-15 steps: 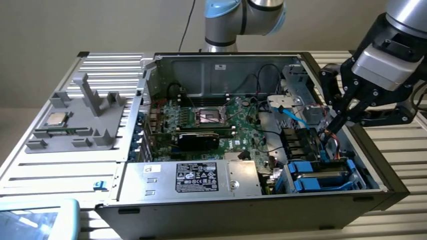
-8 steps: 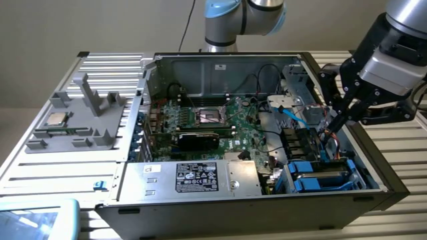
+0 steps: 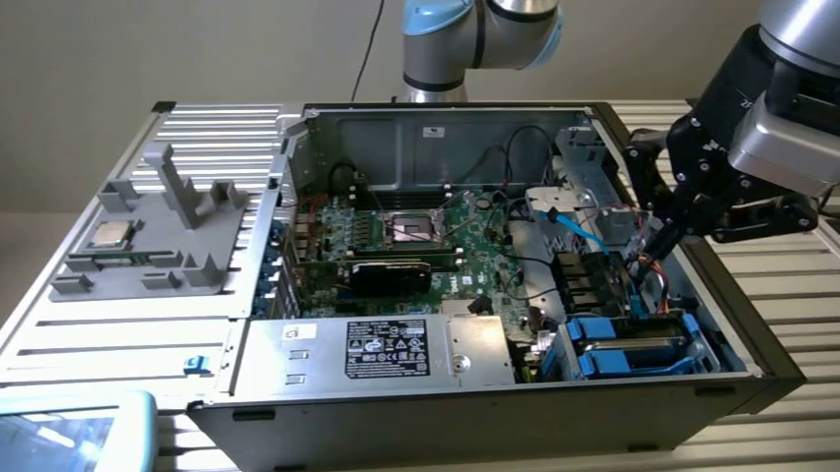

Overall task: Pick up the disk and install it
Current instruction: 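Insert the second disk wire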

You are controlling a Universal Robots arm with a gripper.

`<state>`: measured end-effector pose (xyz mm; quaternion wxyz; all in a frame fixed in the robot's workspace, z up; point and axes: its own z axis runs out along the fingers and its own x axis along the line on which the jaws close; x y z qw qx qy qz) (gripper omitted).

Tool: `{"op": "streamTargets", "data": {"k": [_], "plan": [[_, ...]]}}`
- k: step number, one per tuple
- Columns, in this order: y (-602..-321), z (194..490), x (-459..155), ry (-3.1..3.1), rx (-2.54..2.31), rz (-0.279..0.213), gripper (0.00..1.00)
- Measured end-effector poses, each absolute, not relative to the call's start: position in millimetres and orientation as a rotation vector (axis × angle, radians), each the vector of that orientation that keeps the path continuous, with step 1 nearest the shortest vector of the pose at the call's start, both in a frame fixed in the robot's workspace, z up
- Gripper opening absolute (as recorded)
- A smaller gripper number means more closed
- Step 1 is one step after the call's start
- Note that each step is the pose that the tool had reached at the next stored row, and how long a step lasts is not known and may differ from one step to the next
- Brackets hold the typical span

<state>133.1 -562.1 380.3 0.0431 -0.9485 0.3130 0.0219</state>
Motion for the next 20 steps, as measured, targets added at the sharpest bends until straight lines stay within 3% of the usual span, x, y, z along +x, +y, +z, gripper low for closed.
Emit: {"op": "streamTargets", "data": {"k": [20], "plan": [[-562.3, 380.2, 133.6, 0.545, -2.990, 0.088, 0.11]]}}
